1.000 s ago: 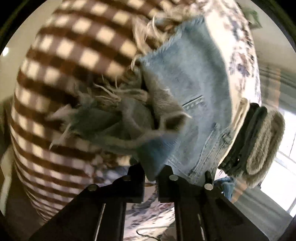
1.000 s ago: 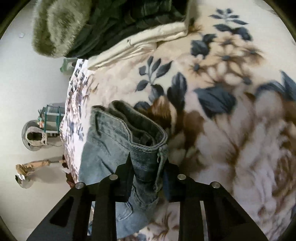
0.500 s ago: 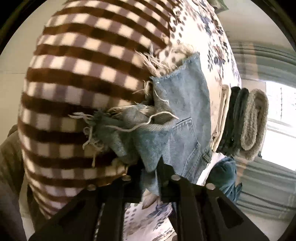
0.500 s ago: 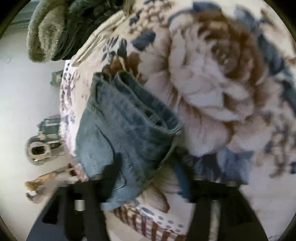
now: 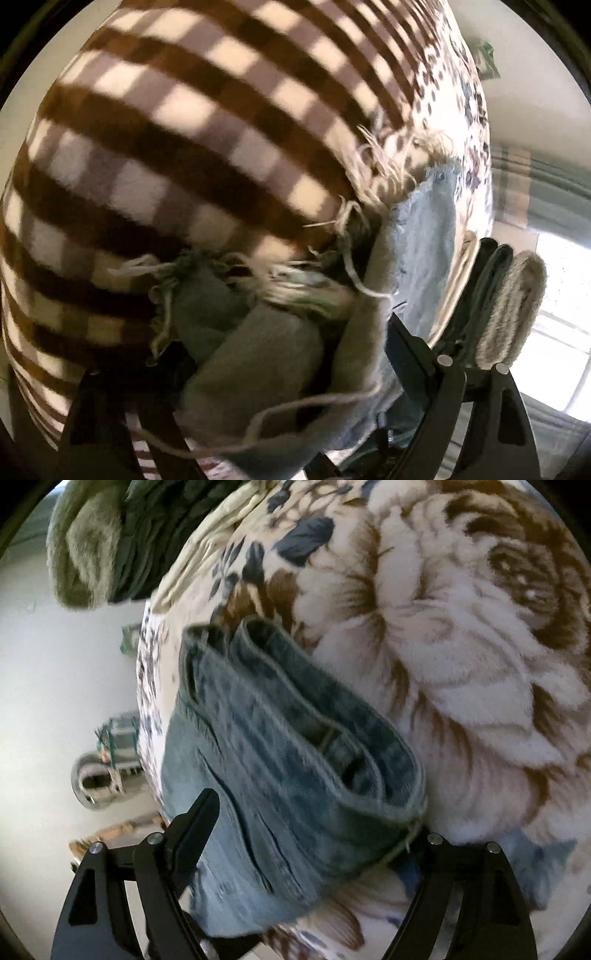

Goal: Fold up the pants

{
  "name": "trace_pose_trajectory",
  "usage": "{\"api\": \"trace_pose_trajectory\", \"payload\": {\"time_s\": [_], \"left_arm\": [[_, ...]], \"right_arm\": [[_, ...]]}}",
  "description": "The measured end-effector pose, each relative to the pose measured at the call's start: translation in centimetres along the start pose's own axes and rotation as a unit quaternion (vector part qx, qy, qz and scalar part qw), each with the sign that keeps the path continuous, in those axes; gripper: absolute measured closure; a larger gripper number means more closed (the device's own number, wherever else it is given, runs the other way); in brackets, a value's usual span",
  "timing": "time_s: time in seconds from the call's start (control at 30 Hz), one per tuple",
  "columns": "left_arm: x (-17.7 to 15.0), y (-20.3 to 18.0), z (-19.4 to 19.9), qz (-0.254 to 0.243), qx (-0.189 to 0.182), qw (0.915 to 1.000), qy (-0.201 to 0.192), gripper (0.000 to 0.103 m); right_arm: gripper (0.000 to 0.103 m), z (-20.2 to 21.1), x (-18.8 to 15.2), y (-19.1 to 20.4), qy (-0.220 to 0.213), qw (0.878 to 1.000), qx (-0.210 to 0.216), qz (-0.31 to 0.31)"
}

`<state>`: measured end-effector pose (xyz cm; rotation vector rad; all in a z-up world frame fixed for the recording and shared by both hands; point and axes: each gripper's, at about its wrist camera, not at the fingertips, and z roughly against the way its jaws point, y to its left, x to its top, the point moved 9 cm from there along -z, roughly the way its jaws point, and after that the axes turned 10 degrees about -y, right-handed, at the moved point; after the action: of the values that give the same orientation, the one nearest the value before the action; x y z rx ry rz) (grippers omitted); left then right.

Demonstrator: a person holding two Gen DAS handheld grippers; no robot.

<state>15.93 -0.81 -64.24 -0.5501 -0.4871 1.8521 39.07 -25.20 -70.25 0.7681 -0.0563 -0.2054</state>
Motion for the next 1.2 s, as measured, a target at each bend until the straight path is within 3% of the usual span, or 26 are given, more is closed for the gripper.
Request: {"api": "trace_pose_trajectory", "payload": {"time_s": [0.03,0.1,0.13,0.17,0.27,0.53,0.7,0.83,0.97,1.2], "left_arm": [[-0.1,-0.3,-0.1,-0.004,0.000,1.0000,-0.004,0.016],[-0.1,-0.9,0.2,-0.015,-0.003,0.9997,-0.020,0.035],[0.0,-1.3,0.4,-0.024,-0.003,0.9994,-0.026,0.061],[0.1,-1.7,0.5,-0.028,-0.009,0.9992,-0.026,0.073],[0.0,-3.2,1.2,-0.055,-0.015,0.9981,-0.021,0.078],[0.0,-8.7,5.7,-0.102,-0.013,0.9947,0.001,0.080],[-0.2,-15.7,8.4,-0.144,-0.027,0.9888,0.028,0.080],[-1.1,-23.3,10.1,-0.180,-0.057,0.9807,0.051,0.080],[-2.3,-32.8,10.7,-0.209,-0.109,0.9686,0.078,0.080],[-5.4,-52.6,8.2,-0.250,-0.199,0.9364,0.144,0.080]], "right_arm": [[0.018,-0.1,0.4,-0.2,-0.014,1.000,0.005,-0.023],[0.032,0.0,0.8,-0.9,-0.033,0.998,-0.003,-0.057],[0.050,0.2,0.8,-1.2,-0.040,0.997,-0.009,-0.066],[0.056,0.4,0.8,-1.3,-0.044,0.996,-0.010,-0.071],[0.072,1.6,0.4,-0.4,-0.056,0.997,-0.017,-0.059],[0.076,7.6,0.1,7.1,-0.075,0.997,-0.028,-0.019],[0.076,12.4,1.4,12.6,-0.087,0.996,-0.010,-0.004],[0.076,16.8,4.1,18.1,-0.122,0.992,0.009,-0.005],[0.076,20.7,8.4,24.9,-0.177,0.984,0.032,-0.003],[0.076,26.1,20.3,36.9,-0.300,0.950,0.075,-0.031]]}}
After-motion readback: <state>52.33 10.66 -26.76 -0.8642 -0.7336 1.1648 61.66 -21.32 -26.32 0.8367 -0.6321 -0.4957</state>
